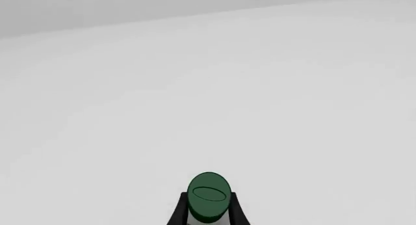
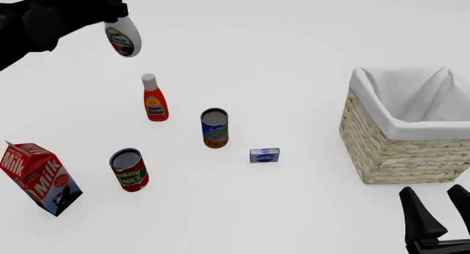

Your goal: Pick the salad dressing and place it in the basket.

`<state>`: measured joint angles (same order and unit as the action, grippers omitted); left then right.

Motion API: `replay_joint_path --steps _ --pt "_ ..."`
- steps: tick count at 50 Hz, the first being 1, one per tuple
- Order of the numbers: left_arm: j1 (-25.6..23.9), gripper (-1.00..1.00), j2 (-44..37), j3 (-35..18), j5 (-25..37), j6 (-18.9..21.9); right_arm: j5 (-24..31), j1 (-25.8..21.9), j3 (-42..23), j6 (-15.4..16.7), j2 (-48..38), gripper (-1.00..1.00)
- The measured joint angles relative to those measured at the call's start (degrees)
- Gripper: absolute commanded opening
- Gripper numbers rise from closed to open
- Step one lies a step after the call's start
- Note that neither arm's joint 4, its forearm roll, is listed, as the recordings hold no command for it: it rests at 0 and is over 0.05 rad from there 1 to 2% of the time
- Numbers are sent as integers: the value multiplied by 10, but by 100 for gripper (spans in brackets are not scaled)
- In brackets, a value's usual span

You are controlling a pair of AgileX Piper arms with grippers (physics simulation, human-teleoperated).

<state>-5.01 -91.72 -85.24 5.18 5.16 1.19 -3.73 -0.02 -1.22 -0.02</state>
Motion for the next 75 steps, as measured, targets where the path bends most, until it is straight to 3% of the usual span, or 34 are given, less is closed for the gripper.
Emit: replay_joint_path --steps 17,36,75 --pt "-114 -100 59 59 -11 19 -1 1 0 -2 0 100" --pt "-233 -100 92 108 -13 -3 -3 -1 0 -3 0 100" --pt "-399 -100 101 198 -68 -29 -6 -4 0 -6 0 100"
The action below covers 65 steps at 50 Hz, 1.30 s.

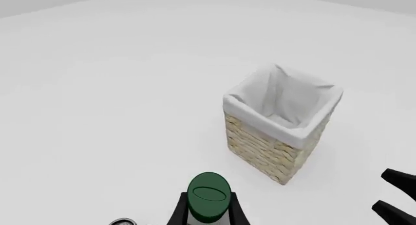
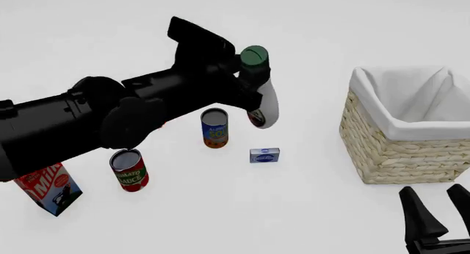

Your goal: Pick the salad dressing and place it in the basket.

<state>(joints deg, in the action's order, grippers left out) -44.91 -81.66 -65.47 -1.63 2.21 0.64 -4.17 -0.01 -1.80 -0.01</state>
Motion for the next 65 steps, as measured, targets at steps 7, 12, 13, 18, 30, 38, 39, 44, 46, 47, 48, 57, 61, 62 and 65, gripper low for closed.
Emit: replay_joint_path --steps 7,12,13,18,30,38,39,44,46,47,48,57,61,62,65 --pt "-11 -100 -17 11 -18 -3 0 0 0 -1 0 100" --pt "-16 -100 -31 17 -31 -5 0 -1 0 -1 0 100" --pt "-17 -100 -34 18 -34 -6 0 -1 0 -1 0 100" --pt "-24 -100 -46 24 -48 -9 0 -2 0 -1 0 100" --pt "-27 -100 -87 21 -75 -20 0 -3 0 0 0 100" --pt "-21 -100 -116 19 -89 -27 0 -2 0 3 0 100" --pt "-21 -100 -118 19 -90 -28 0 -2 0 3 0 100" --pt "-19 -100 -125 19 -95 -29 -1 -2 0 4 0 100" --pt "-18 -100 -127 19 -95 -29 -1 -2 0 5 0 100" --pt "-18 -100 -128 19 -96 -29 -1 -3 0 5 0 100" --pt "-17 -100 -128 19 -96 -28 -2 -3 0 5 0 100" --pt "-16 -100 -130 20 -97 -26 -2 -4 0 7 0 100" --pt "-16 -100 -130 21 -98 -25 -3 -4 0 7 0 100" --pt "-16 -100 -130 21 -98 -25 -3 -4 0 8 0 100" --pt "-16 -100 -129 22 -98 -24 -3 -5 0 8 0 100"
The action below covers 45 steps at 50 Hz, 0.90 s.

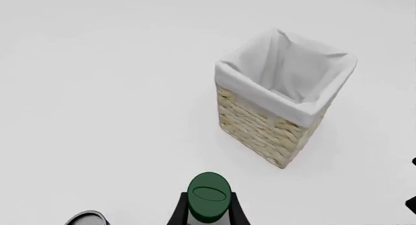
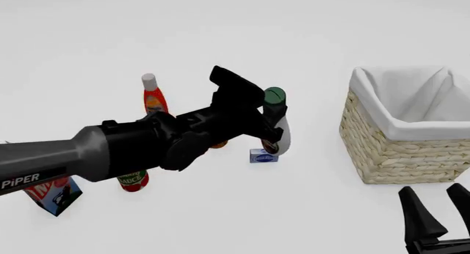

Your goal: Pick the salad dressing and place it in the basket.

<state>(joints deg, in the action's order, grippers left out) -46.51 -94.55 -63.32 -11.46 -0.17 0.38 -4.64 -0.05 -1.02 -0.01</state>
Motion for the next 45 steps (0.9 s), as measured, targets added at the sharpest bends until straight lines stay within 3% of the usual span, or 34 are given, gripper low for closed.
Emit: replay_joint_path --steps 17,29,45 --pt "-4 -100 6 6 -6 -94 -1 -1 -1 1 0 100" --pt "-6 -100 8 8 -8 -113 18 -27 -20 22 0 100" --pt "-12 -100 8 7 -6 -118 23 -114 -81 72 -60 100"
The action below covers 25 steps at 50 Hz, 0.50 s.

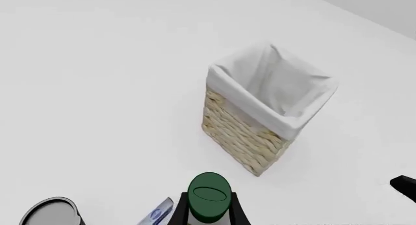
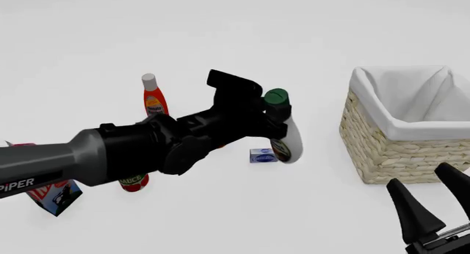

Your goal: Pick the salad dressing and place it in the basket.

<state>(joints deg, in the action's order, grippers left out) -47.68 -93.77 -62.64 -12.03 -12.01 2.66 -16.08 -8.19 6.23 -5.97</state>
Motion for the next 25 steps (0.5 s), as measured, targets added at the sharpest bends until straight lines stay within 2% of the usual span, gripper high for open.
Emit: replay_joint_path --steps 11,25 --pt "-7 -100 -1 -2 3 0 -9 -57 -58 23 -76 100" --pt "-11 -100 9 -1 6 2 -37 -100 -106 37 -168 100"
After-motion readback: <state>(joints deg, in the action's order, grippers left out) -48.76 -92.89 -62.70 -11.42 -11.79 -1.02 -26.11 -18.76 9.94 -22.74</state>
